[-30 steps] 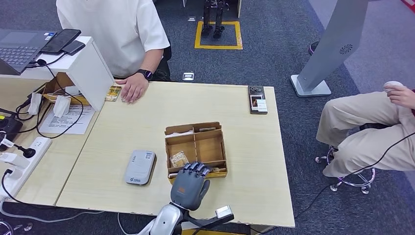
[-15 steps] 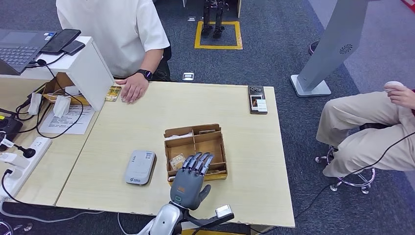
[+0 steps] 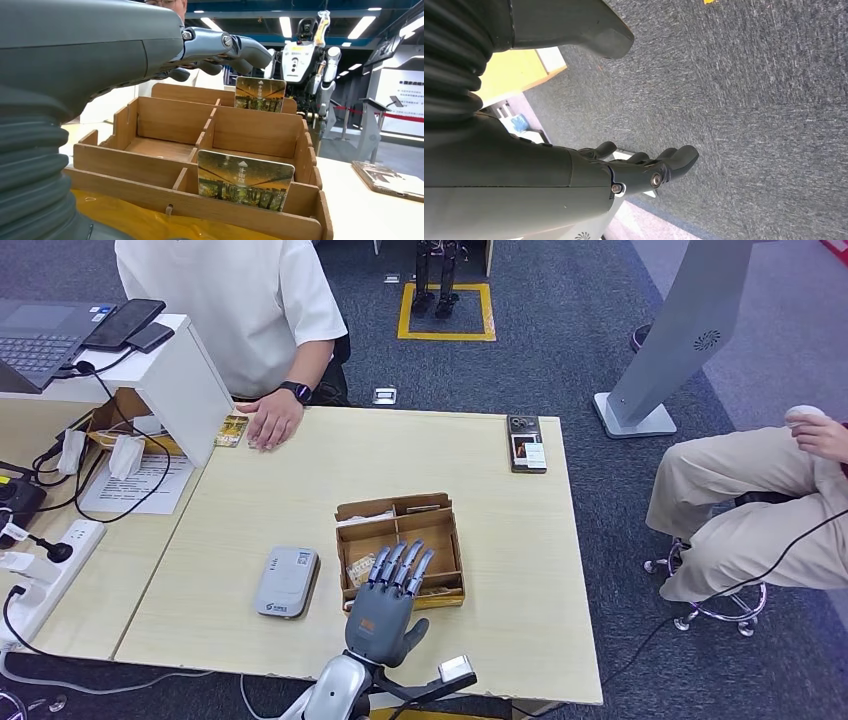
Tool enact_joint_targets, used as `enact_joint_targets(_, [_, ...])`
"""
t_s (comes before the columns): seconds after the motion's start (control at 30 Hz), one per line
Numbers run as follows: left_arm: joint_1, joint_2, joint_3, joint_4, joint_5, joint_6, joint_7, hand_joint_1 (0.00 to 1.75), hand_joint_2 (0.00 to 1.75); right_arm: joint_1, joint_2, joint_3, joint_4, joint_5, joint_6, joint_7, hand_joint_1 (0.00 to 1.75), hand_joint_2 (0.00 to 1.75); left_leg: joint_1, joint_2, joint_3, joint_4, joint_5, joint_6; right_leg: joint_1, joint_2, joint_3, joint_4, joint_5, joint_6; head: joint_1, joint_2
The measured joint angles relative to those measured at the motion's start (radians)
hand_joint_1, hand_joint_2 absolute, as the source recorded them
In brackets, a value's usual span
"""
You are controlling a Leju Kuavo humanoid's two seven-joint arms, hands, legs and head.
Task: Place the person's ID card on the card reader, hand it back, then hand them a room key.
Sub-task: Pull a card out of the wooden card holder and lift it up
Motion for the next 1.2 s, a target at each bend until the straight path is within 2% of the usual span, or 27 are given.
enact_joint_targets(0.07, [0.000, 0.000, 0.001, 0.000, 0.002, 0.000, -0.003, 1.54, 1.75, 0.000, 0.000, 0.000, 0.000, 0.000, 0.000, 0.000, 0.00, 1.75, 0.000, 0.000, 0.000, 0.000, 0.000, 0.000, 0.000, 0.000, 0.000, 0.000, 0.000, 0.000, 0.000, 0.000])
enact_joint_targets(0.1, [0.000, 0.000, 0.002, 0.000, 0.004, 0.000, -0.005, 1.54, 1.75, 0.000, 0.000, 0.000, 0.000, 0.000, 0.000, 0.000, 0.00, 1.75, 0.000, 0.000, 0.000, 0.000, 0.000, 0.000, 0.000, 0.000, 0.000, 0.000, 0.000, 0.000, 0.000, 0.000])
enact_joint_targets(0.23, [0.001, 0.000, 0.004, 0.000, 0.009, 0.000, -0.011, 1.75, 1.75, 0.000, 0.000, 0.000, 0.000, 0.000, 0.000, 0.000, 0.00, 1.75, 0.000, 0.000, 0.000, 0.000, 0.000, 0.000, 0.000, 0.000, 0.000, 0.000, 0.000, 0.000, 0.000, 0.000])
enact_joint_targets(1.2, [0.002, -0.002, 0.007, 0.003, 0.025, 0.000, -0.034, 1.75, 1.75, 0.000, 0.000, 0.000, 0.000, 0.005, -0.001, -0.001, 0.00, 1.75, 0.000, 0.000, 0.000, 0.000, 0.000, 0.000, 0.000, 0.000, 0.000, 0.000, 0.000, 0.000, 0.000, 0.000])
